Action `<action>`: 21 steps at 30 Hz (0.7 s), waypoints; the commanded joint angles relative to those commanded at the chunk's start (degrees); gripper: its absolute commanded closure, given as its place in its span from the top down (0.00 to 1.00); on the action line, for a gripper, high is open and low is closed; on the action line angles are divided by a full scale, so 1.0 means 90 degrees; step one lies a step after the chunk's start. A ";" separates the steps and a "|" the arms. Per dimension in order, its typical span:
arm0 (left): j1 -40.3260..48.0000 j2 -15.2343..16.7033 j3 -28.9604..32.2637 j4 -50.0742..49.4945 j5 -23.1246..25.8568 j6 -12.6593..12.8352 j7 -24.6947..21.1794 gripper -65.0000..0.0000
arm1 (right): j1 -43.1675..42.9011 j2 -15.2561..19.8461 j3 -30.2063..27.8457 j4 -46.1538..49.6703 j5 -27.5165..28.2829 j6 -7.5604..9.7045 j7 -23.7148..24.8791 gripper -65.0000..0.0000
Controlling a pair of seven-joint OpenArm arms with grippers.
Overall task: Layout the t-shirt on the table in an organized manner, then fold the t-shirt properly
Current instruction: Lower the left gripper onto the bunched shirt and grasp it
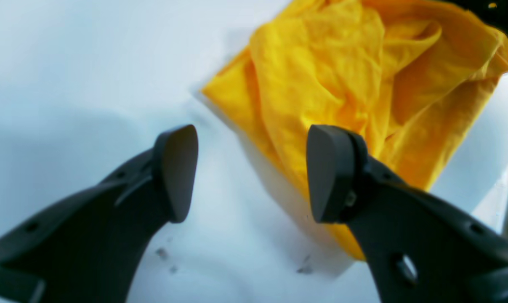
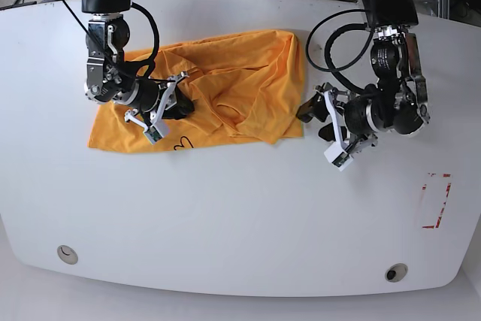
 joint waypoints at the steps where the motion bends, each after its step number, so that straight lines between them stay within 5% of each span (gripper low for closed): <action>1: 0.0020 0.0010 0.0000 -0.0059 0.0000 0.0000 -0.0078 0.59 | 0.0000 0.0000 0.0000 0.0000 0.0000 0.0000 0.0000 0.19; 21: 0.0029 0.0391 0.0625 -0.0547 -0.0479 0.0000 -0.0156 0.59 | 0.0000 0.0000 0.0000 0.0000 0.0000 0.0000 0.0000 0.19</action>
